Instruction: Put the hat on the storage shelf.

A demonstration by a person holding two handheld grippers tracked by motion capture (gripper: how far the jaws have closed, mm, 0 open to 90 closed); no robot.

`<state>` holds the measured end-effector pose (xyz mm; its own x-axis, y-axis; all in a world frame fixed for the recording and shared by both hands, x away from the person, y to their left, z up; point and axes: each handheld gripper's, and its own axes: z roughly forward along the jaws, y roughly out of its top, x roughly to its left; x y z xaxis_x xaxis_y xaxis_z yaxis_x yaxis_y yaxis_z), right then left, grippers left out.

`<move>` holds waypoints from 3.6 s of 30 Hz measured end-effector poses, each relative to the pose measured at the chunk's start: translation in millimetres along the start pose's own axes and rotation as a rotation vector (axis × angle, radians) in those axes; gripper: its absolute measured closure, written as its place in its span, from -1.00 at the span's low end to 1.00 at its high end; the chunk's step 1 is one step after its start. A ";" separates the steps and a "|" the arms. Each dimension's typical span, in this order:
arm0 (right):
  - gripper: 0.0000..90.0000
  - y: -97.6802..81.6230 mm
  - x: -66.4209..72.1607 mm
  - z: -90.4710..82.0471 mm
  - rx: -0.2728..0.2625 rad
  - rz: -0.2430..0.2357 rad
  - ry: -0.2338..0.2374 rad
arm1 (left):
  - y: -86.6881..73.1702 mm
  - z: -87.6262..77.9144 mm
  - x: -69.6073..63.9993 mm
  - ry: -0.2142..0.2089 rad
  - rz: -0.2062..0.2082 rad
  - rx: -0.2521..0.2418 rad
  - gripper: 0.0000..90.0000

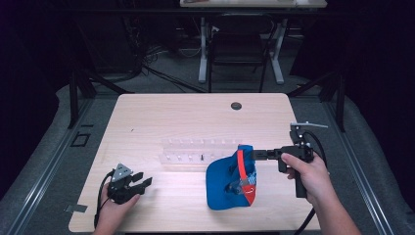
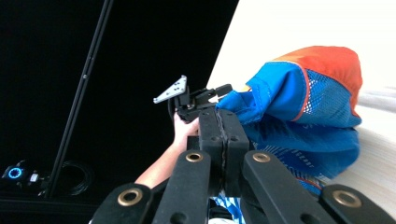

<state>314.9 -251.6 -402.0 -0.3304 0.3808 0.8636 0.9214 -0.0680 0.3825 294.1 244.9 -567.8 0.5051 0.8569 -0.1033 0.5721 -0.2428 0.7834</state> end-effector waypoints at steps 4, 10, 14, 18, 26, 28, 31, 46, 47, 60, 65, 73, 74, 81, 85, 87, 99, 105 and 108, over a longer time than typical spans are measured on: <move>1.00 2.8 5.6 0.4 0.002 -0.017 0.013 | 0.0 -0.2 0.0 0.003 -0.003 -0.001 0.21; 1.00 8.7 19.3 0.0 -0.011 -0.042 0.034 | 0.1 -0.3 0.2 0.005 0.000 -0.003 0.21; 1.00 11.9 27.8 -0.5 -0.022 -0.053 0.038 | 0.0 -0.3 0.0 0.005 -0.002 -0.002 0.21; 1.00 15.2 32.0 -1.1 -0.022 -0.066 0.037 | 0.0 -0.1 -0.3 0.002 -0.002 -0.004 0.21; 1.00 19.4 35.3 -11.0 -0.051 -0.066 0.047 | 0.1 -0.2 0.1 0.006 -0.001 -0.003 0.21; 1.00 20.0 35.7 -11.9 -0.050 -0.070 0.043 | 0.3 -0.4 -0.1 0.001 -0.001 0.002 0.21; 1.00 20.7 36.7 -11.4 -0.057 -0.067 0.047 | 0.3 -0.3 -0.6 0.000 -0.002 0.001 0.21; 1.00 32.4 47.7 -2.5 -0.045 -0.086 0.035 | 0.3 -0.3 -0.3 -0.002 0.000 0.003 0.21; 1.00 33.5 49.1 -2.6 -0.044 -0.090 0.034 | 0.3 -0.3 -0.3 -0.002 0.000 0.003 0.21; 1.00 49.6 66.0 0.7 -0.049 -0.099 0.052 | 0.6 -0.5 -0.1 0.000 0.002 0.006 0.21; 1.00 55.0 73.7 3.4 -0.035 -0.110 0.042 | 0.5 -0.2 0.0 -0.002 -0.001 -0.002 0.21; 1.00 63.4 84.2 5.9 -0.035 -0.125 0.042 | 0.5 -0.3 -0.1 -0.003 0.000 -0.002 0.21; 1.00 65.8 86.6 6.3 -0.038 -0.127 0.048 | 0.6 -0.2 -0.3 -0.005 0.000 -0.002 0.22; 1.00 71.9 92.1 8.2 -0.032 -0.130 0.057 | 0.7 -0.1 -0.2 -0.006 -0.001 -0.003 0.22; 1.00 77.3 95.6 12.2 -0.029 -0.136 0.060 | 0.7 0.6 -0.9 -0.010 0.002 0.002 0.22; 1.00 78.2 95.9 13.2 -0.032 -0.138 0.060 | 1.1 0.2 -1.3 -0.010 0.004 0.006 0.23; 1.00 91.1 98.4 31.6 -0.030 -0.131 0.084 | 2.2 0.9 -4.8 -0.021 0.013 0.003 0.23; 1.00 95.4 97.9 40.7 -0.028 -0.131 0.095 | 2.5 -0.1 -4.3 -0.020 0.012 -0.007 0.22; 1.00 97.3 98.0 45.7 -0.026 -0.135 0.099 | 3.4 -1.4 -5.1 -0.017 0.017 -0.012 0.20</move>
<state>381.5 -178.8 -295.1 -0.4701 0.2958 0.8316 0.8623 -0.0471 0.5042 292.6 240.3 -563.7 0.5253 0.8450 -0.1004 0.5557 -0.2513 0.7925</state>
